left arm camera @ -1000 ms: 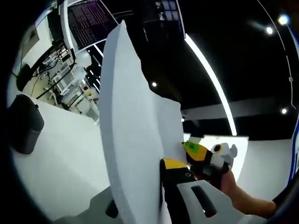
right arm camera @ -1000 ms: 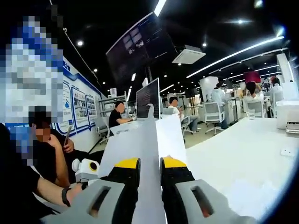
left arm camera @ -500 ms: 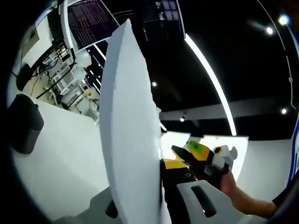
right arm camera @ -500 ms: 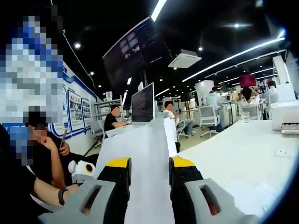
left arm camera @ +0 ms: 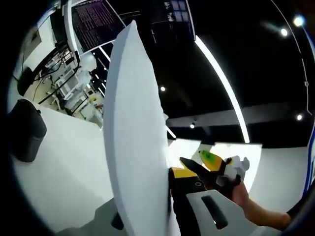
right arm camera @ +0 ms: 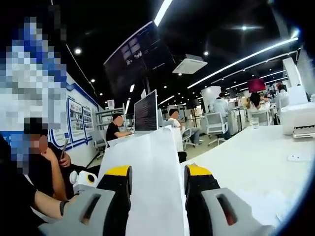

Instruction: Organize the stack of printing papers by aligning and flattening the scattered papers on the table

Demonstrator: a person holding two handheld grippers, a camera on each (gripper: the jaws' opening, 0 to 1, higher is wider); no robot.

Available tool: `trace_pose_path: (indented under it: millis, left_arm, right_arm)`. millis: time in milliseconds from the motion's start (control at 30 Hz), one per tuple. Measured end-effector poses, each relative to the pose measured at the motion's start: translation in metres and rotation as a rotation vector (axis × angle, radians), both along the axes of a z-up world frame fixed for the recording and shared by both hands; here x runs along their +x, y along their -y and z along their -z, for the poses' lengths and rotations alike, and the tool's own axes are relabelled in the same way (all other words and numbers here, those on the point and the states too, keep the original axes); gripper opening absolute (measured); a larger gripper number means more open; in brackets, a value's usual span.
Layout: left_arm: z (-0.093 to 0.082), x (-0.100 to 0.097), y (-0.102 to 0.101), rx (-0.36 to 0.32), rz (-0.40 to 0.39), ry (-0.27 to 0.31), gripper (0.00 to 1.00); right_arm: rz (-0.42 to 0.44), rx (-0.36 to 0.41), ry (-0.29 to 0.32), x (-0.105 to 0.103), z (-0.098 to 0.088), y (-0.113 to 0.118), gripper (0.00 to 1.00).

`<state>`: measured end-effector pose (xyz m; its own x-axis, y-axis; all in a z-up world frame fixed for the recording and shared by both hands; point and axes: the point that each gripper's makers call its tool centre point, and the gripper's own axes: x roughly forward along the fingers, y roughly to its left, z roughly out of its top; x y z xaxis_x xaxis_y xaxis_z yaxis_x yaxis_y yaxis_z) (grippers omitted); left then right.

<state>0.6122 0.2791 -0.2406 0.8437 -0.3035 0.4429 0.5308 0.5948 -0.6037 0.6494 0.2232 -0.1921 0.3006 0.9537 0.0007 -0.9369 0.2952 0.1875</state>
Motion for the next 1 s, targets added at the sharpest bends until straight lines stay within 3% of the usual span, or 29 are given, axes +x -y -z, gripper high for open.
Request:
trace_pose_path:
  millis: [567,1000]
  left_arm:
    - [0.0,-0.001,-0.002,-0.005,0.002,-0.001,0.06]
    - [-0.001,-0.001,-0.003,-0.01,0.0,-0.003,0.06]
  right_arm:
    - [0.022,0.009,-0.023,-0.005,0.005,0.01,0.58]
    - [0.063,0.001,-0.024,0.008,0.008,0.021,0.71]
